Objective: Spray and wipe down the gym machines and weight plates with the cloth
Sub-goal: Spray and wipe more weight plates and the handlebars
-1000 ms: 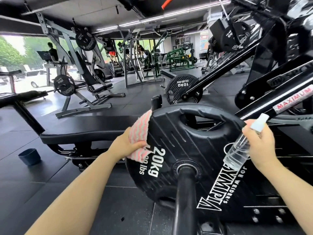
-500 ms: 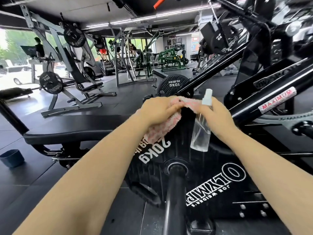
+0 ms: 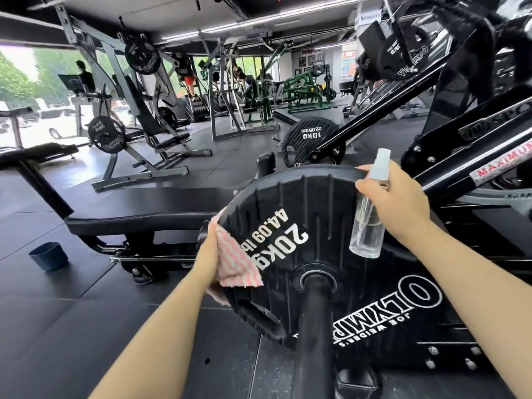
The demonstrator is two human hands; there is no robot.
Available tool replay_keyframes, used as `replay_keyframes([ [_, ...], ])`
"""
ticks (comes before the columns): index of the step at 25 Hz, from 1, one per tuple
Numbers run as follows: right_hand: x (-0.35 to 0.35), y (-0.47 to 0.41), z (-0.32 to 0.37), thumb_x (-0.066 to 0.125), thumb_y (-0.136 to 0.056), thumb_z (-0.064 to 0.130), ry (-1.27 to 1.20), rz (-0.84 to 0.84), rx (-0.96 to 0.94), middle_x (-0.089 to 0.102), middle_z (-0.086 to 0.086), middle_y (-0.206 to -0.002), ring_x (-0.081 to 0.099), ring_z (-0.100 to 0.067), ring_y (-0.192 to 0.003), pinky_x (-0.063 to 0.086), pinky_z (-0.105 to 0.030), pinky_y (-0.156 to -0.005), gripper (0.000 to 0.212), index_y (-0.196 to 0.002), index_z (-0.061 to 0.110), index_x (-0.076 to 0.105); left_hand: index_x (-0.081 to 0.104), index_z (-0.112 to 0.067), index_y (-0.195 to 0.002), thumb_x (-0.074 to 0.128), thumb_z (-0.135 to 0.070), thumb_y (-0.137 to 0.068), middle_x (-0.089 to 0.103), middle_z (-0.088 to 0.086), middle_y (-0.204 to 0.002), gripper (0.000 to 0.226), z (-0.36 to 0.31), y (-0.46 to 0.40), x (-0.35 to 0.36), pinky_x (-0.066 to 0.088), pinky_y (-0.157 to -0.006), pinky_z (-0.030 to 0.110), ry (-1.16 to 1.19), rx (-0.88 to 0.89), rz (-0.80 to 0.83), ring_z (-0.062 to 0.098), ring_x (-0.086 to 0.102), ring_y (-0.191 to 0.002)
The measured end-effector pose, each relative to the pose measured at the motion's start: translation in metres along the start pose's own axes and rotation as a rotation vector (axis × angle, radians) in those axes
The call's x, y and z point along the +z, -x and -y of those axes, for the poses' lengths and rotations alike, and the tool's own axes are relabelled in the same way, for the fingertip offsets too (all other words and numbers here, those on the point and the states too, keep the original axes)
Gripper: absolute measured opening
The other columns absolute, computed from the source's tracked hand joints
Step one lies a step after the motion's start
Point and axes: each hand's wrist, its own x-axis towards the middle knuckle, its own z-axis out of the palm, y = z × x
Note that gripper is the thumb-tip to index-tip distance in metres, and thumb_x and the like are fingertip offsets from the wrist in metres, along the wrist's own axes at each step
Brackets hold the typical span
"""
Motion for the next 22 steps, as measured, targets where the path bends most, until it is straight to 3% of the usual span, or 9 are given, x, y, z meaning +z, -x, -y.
replay_keyframes([
  [3, 0.0, 0.003, -0.002, 0.043, -0.065, 0.047, -0.001, -0.008, 0.0, 0.058, 0.001, -0.082, 0.053, -0.028, -0.091, 0.038, -0.037, -0.078, 0.052, -0.106, 0.019, 0.06, 0.054, -0.022, -0.091, 0.022, -0.069, -0.09, 0.058, 0.001, -0.089, 0.057, 0.049, 0.007, 0.004, 0.037, -0.098, 0.038, 0.21, -0.167, -0.146, 0.02, 0.052, -0.096],
  [5, -0.001, 0.004, -0.003, 0.043, -0.066, 0.047, -0.027, -0.006, 0.012, 0.059, -0.001, -0.083, 0.053, -0.029, -0.091, 0.038, -0.038, -0.079, 0.053, -0.105, 0.016, 0.059, 0.048, -0.027, -0.089, 0.019, -0.056, -0.097, 0.048, -0.002, -0.082, 0.042, 0.049, 0.005, 0.01, 0.038, -0.1, 0.043, 0.205, -0.098, -0.237, 0.018, 0.044, -0.097],
  [7, -0.002, 0.006, -0.004, 0.043, -0.066, 0.047, -0.061, -0.015, 0.043, 0.056, 0.004, -0.078, 0.052, -0.026, -0.09, 0.035, -0.036, -0.074, 0.049, -0.101, 0.015, 0.058, 0.053, -0.018, -0.102, 0.021, -0.04, -0.102, 0.046, 0.007, -0.085, 0.039, 0.03, 0.002, 0.016, 0.05, -0.082, 0.031, 0.121, 0.108, -0.277, 0.02, 0.05, -0.08],
  [10, -0.003, 0.01, -0.009, 0.045, -0.067, 0.046, -0.119, -0.06, 0.084, 0.052, 0.011, -0.074, 0.049, -0.021, -0.087, 0.03, -0.032, -0.072, 0.045, -0.098, 0.016, 0.058, 0.053, 0.004, -0.115, 0.031, -0.033, -0.1, 0.051, 0.019, -0.072, 0.045, -0.024, 0.011, 0.031, 0.043, -0.051, 0.017, 0.014, 0.45, -0.197, 0.023, 0.057, -0.056],
  [12, -0.004, 0.011, -0.015, 0.046, -0.067, 0.045, -0.17, -0.072, 0.12, 0.052, 0.013, -0.075, 0.049, -0.018, -0.086, 0.031, -0.032, -0.073, 0.042, -0.097, 0.019, 0.058, 0.057, 0.0, -0.108, 0.036, -0.043, -0.096, 0.055, 0.026, -0.075, 0.05, -0.061, 0.026, 0.055, 0.047, -0.059, 0.032, -0.225, 0.703, -0.032, 0.039, 0.059, -0.07],
  [15, -0.007, 0.011, -0.025, 0.05, -0.064, 0.048, -0.261, -0.058, 0.154, 0.052, 0.013, -0.074, 0.049, -0.016, -0.083, 0.035, -0.033, -0.076, 0.031, -0.088, 0.03, 0.056, 0.055, -0.022, -0.13, 0.03, -0.031, -0.102, 0.064, 0.019, -0.08, 0.039, -0.094, 0.045, 0.09, 0.047, -0.075, 0.029, -0.65, 1.043, 0.144, 0.031, 0.064, -0.082],
  [18, -0.011, 0.009, -0.034, 0.052, -0.058, 0.053, -0.327, -0.039, 0.161, 0.054, 0.012, -0.079, 0.05, -0.014, -0.083, 0.039, -0.038, -0.085, 0.028, -0.079, 0.035, 0.055, 0.034, -0.026, -0.144, 0.028, -0.036, -0.101, 0.06, 0.002, -0.116, 0.044, -0.115, 0.042, 0.089, 0.036, -0.098, 0.015, -0.582, 1.065, 0.359, 0.011, 0.054, -0.112],
  [20, -0.012, 0.011, -0.037, 0.053, -0.06, 0.049, -0.341, -0.026, 0.17, 0.055, 0.012, -0.082, 0.051, -0.012, -0.083, 0.04, -0.04, -0.089, 0.023, -0.079, 0.035, 0.055, 0.024, -0.027, -0.147, 0.05, -0.053, -0.09, 0.041, 0.0, -0.144, 0.068, -0.124, 0.021, 0.071, 0.027, -0.111, 0.025, -0.848, 1.127, 0.406, 0.011, 0.037, -0.132],
  [22, -0.013, 0.011, -0.04, 0.054, -0.06, 0.048, -0.354, -0.04, 0.177, 0.056, 0.012, -0.082, 0.052, -0.012, -0.083, 0.041, -0.041, -0.089, 0.024, -0.08, 0.035, 0.056, 0.017, -0.033, -0.148, 0.053, -0.072, -0.074, 0.031, 0.006, -0.152, 0.091, -0.121, 0.008, 0.058, 0.024, -0.111, 0.032, -1.207, 0.976, 0.441, 0.02, 0.029, -0.138],
])
